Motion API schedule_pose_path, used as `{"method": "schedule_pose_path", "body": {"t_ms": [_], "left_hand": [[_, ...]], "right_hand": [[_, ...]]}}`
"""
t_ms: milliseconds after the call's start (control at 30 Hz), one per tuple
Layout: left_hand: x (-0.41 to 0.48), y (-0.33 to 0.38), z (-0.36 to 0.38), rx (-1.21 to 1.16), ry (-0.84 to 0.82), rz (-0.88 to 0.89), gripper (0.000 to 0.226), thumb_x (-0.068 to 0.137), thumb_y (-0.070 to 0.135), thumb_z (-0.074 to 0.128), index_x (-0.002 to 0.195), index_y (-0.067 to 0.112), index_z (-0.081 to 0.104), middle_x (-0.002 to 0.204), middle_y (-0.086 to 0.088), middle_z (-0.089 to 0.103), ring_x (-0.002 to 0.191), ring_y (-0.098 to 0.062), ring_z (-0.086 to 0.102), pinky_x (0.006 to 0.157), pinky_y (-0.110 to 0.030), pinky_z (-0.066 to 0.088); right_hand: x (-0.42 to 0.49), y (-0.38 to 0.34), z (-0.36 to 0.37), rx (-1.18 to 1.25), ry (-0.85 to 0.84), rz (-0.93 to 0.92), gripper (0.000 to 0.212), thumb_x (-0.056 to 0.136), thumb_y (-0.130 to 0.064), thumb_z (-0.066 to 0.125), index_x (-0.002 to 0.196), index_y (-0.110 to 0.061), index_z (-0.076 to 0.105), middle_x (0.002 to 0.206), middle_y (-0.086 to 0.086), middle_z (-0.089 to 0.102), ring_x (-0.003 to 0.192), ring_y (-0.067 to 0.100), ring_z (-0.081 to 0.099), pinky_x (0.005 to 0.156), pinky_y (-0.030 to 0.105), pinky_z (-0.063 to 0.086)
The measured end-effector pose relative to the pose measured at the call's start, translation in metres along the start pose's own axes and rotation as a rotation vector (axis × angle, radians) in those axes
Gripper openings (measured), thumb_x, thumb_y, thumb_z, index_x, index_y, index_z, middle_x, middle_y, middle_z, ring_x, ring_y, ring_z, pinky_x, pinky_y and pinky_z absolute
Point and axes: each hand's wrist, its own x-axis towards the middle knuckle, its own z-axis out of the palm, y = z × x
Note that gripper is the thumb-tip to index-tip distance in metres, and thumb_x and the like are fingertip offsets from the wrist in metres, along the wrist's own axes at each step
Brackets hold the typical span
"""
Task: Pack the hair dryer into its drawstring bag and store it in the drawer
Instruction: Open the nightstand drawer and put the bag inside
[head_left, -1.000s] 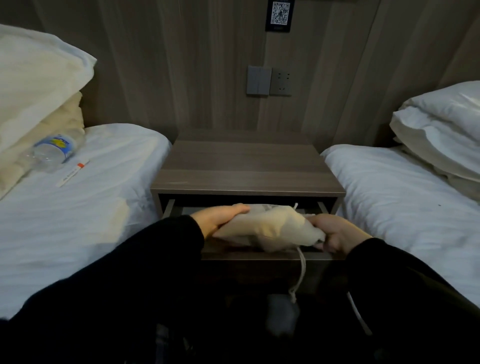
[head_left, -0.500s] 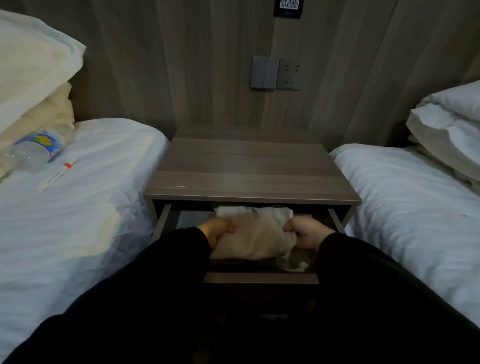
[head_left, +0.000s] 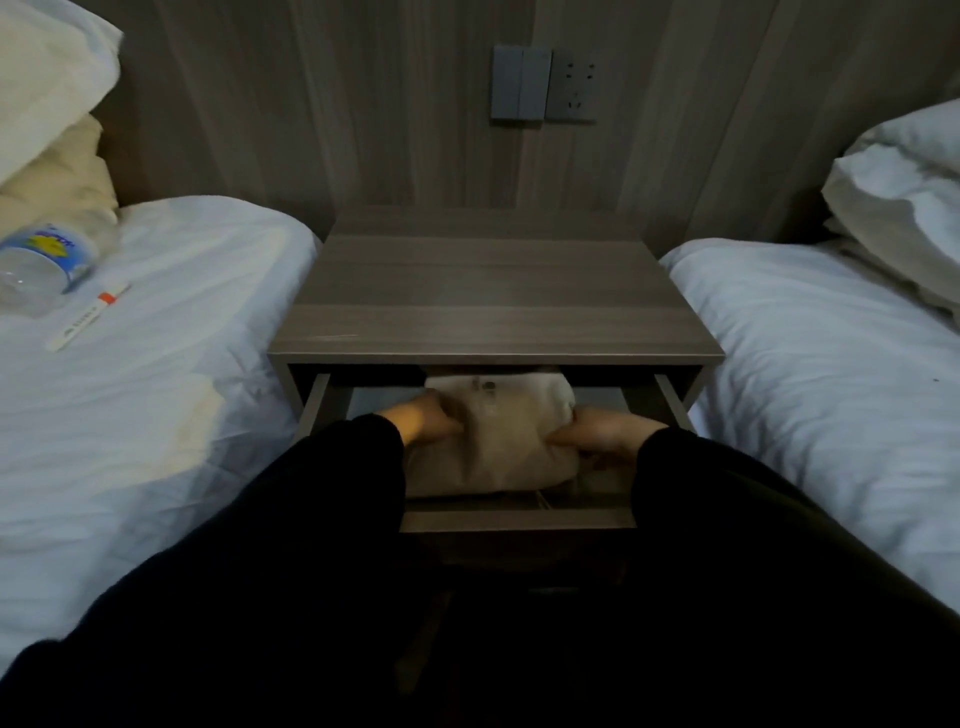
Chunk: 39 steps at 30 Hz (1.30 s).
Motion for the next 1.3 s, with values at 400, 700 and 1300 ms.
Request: {"method": "schedule_pose_path", "body": {"t_ms": [400, 700, 1300], "left_hand": [[-0.137, 0.055, 0.023, 0.520, -0.086, 0.425, 0.027, 0.075, 0.035, 0.072, 0.100, 0.024, 0.069, 0.096, 0.001, 0.068, 0.087, -0.014, 0.061, 0.081, -0.036, 0.051], [-0.112, 0.036, 0.032, 0.447, 0.461, 0.478, 0.037, 0.083, 0.036, 0.064, 0.114, 0.017, 0.062, 0.116, -0.002, 0.063, 0.110, -0.021, 0.055, 0.089, -0.031, 0.041], [-0.010, 0.040, -0.003, 0.755, 0.725, 0.407, 0.072, 0.081, 0.051, 0.058, 0.141, 0.022, 0.031, 0.145, -0.009, 0.039, 0.134, -0.028, 0.035, 0.110, -0.041, 0.028]], "right_hand": [[-0.112, 0.025, 0.022, -0.522, 0.007, -0.452, 0.020, 0.080, -0.034, 0.066, 0.099, -0.027, 0.067, 0.094, -0.009, 0.066, 0.089, 0.007, 0.062, 0.083, 0.027, 0.049], [-0.071, 0.031, 0.039, -0.598, 0.677, -0.592, 0.025, 0.081, -0.027, 0.062, 0.104, -0.019, 0.063, 0.106, 0.003, 0.065, 0.100, 0.024, 0.061, 0.085, 0.038, 0.048], [0.008, -0.015, -0.006, -0.810, 0.837, -0.460, 0.076, 0.081, -0.038, 0.063, 0.144, -0.018, 0.026, 0.152, 0.008, 0.031, 0.141, 0.026, 0.026, 0.115, 0.046, 0.020]]}}
